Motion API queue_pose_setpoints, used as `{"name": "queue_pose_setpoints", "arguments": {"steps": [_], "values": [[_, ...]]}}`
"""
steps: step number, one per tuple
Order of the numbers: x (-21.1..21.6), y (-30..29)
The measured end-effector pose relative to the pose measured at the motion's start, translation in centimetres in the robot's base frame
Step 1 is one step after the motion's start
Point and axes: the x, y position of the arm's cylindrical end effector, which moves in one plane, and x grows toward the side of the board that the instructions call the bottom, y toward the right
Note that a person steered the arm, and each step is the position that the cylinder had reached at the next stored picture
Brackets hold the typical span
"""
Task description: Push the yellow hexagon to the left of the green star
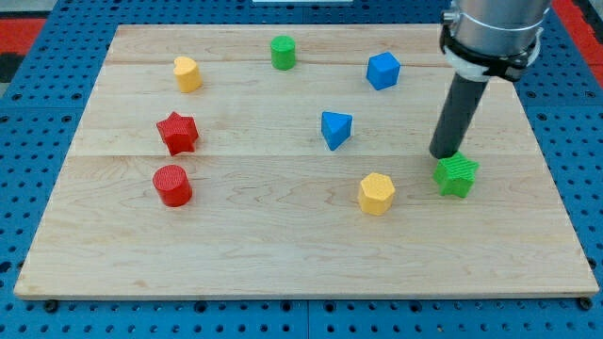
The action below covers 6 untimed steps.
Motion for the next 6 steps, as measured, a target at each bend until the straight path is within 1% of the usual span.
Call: {"name": "queue_pose_setpoints", "arguments": {"steps": [1, 2, 3, 4, 5, 6], "values": [[2.1, 0.6], [5.0, -0.8], [4.4, -1.0], [2.3, -3.8], [2.0, -9.4], [4.3, -11.5]]}}
